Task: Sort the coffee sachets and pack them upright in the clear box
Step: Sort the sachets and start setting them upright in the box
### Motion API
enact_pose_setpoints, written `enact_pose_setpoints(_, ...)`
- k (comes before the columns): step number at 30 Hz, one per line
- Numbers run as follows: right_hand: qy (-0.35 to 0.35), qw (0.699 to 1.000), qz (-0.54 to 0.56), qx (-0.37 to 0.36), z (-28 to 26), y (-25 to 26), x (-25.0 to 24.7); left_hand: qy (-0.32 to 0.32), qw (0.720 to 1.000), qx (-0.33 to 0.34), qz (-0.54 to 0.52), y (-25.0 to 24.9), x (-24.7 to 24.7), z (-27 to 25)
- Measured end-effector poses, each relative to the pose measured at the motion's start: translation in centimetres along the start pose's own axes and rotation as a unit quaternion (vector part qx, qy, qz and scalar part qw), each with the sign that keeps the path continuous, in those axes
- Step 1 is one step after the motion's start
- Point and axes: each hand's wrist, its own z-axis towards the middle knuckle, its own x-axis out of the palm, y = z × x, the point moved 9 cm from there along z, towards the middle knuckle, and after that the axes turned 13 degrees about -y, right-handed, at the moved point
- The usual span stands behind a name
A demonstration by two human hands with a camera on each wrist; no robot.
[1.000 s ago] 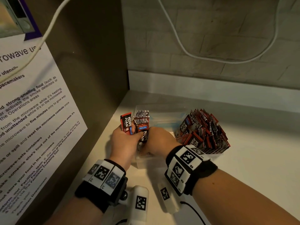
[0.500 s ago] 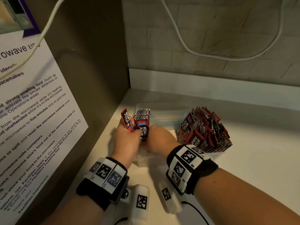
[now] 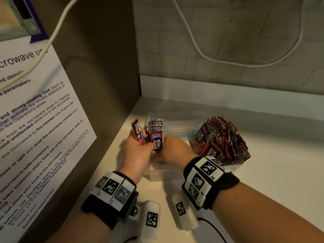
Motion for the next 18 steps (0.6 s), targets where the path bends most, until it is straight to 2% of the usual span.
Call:
enact_pose_setpoints(3, -0.004, 1.000, 0.010, 0.015, -0.2, -0.2, -0.7, 0.008, 1.000, 0.002, -0.014, -0.2, 0.0, -0.1)
enact_pose_setpoints(6, -0.013, 1.000, 0.009, 0.017, -0.3, -0.4, -1.6, 0.024, 0.998, -0.028, -0.057, -0.1, 0.3, 0.0)
enact_pose_setpoints(8, -0.018, 1.000, 0.017, 0.019, -0.4, -0.5, -2.2, 0.007, 0.996, -0.044, -0.078, -0.4, -0.1, 0.2)
enact_pose_setpoints(10, -0.056, 0.997, 0.053, 0.024, -0.6, -0.6, -3.5, -0.027, 0.993, -0.060, -0.096, -0.9, -1.2, 0.5)
enact_pose_setpoints(12, -0.146, 0.979, 0.139, 0.021, -0.8, -0.4, -5.7, -0.049, 0.979, -0.075, -0.186, -1.9, -2.2, 0.7)
enact_pose_setpoints(14, -0.217, 0.949, 0.229, -0.006, -1.2, 0.2, -7.6, -0.030, 0.961, -0.077, -0.264, -2.8, -2.4, 1.0)
enact_pose_setpoints(16, -0.221, 0.928, 0.296, -0.041, -1.6, 1.4, -8.2, 0.008, 0.953, -0.070, -0.295, -3.8, -2.2, 1.0)
enact_pose_setpoints(18, -0.161, 0.913, 0.366, -0.076, -2.0, 3.3, -7.7, 0.037, 0.953, -0.059, -0.295, -4.7, -1.8, 0.8)
